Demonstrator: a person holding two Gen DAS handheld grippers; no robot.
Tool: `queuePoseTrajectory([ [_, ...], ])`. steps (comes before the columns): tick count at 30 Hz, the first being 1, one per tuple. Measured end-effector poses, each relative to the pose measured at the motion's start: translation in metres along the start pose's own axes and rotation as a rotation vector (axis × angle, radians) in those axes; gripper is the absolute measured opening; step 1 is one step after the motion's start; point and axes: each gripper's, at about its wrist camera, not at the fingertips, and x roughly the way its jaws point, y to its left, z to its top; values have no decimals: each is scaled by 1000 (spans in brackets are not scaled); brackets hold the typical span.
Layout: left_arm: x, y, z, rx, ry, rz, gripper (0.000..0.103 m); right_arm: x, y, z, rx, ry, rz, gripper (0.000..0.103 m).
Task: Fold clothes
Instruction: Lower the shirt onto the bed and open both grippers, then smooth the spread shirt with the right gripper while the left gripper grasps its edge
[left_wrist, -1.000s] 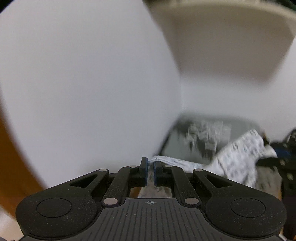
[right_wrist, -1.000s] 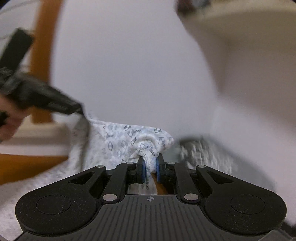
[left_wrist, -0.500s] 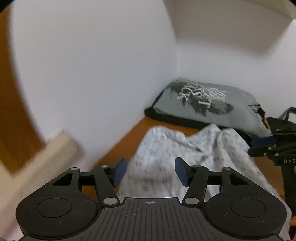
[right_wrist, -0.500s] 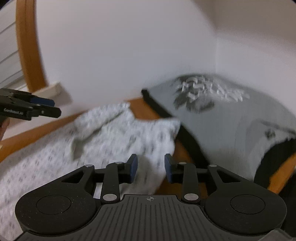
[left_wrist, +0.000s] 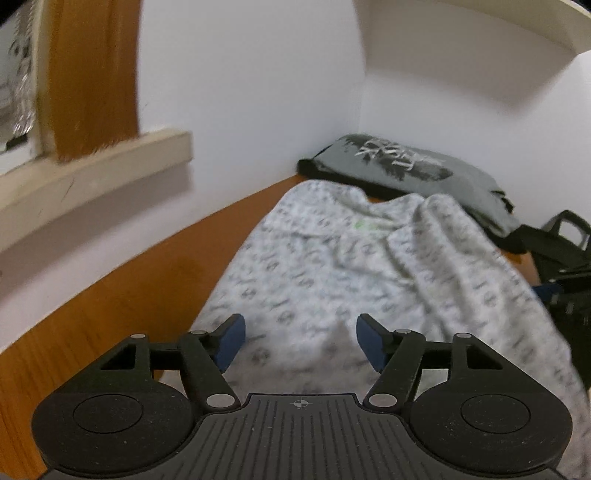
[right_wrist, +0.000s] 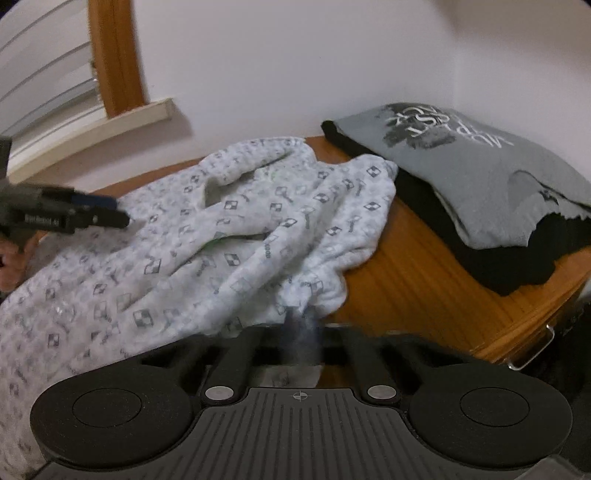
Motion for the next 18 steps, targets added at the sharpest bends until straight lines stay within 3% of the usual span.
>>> queuePoseTrajectory([
  [3,2,12,-5,-20,-5,-10,70,-16,-1,22,-69,-66,-181,2],
  [6,4,27,-9,-95,-10,-35,70,-51,-24,67,-76,-138,-352,2],
  [8,4,34,-10,-128,-18,-57,70,-63,-40,90,-61,-124,-398,2],
  [10,4,34,-10,-126,-18,-57,70,-54,-51,102,-64,-21,-388,3],
  [13,5,34,-10,-121,-17,-58,70,-33,-50,104,-81,8,-438,10],
  [15,6,34,-10,-119,-17,-53,70,-17,-42,109,-82,-13,-416,16],
  [18,7,31,-9,-105,-12,-34,70,12,-22,117,-65,-51,-242,22],
])
